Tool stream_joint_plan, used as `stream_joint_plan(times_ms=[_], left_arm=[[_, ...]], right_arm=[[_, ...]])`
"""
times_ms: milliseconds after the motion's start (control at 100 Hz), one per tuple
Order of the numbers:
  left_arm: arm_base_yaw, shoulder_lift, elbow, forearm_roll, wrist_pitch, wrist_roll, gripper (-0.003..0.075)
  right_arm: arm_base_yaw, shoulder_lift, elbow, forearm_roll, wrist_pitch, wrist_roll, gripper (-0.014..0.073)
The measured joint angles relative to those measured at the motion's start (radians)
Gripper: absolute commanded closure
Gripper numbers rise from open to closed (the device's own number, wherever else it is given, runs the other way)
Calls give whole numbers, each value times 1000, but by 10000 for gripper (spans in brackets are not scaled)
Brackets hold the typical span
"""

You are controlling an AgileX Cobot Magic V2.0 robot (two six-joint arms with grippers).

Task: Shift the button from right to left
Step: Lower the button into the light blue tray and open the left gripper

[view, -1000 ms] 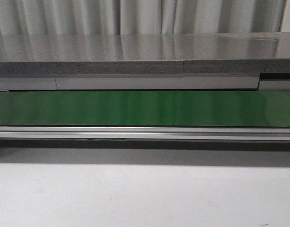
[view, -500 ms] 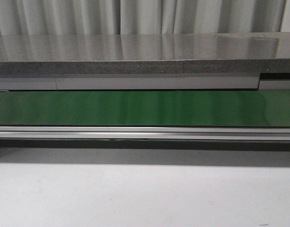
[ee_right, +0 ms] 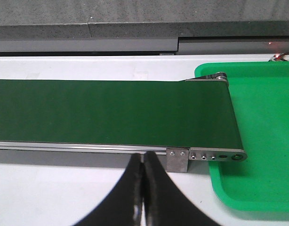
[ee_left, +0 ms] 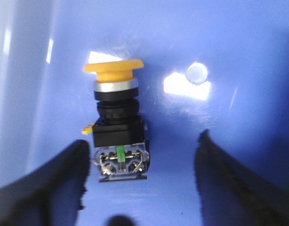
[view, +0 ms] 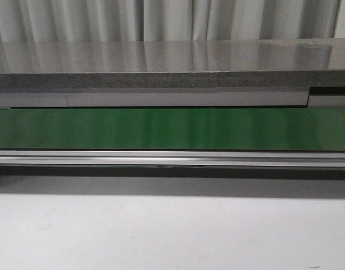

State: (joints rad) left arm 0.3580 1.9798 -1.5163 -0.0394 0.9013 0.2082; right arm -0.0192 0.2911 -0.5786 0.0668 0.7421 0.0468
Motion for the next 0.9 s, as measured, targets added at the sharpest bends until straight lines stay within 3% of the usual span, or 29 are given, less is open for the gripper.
stream_joint_plan(times_ms=[110, 500, 900], left_arm=[[0, -72, 0, -2, 0, 0, 742], [-11, -332, 12, -175, -6, 0, 741], [-262, -513, 176, -195, -72, 0, 741]], right_arm=[[0, 0, 0, 0, 0, 0, 661], [0, 0, 0, 0, 0, 0, 661], [0, 0, 0, 0, 0, 0, 661]])
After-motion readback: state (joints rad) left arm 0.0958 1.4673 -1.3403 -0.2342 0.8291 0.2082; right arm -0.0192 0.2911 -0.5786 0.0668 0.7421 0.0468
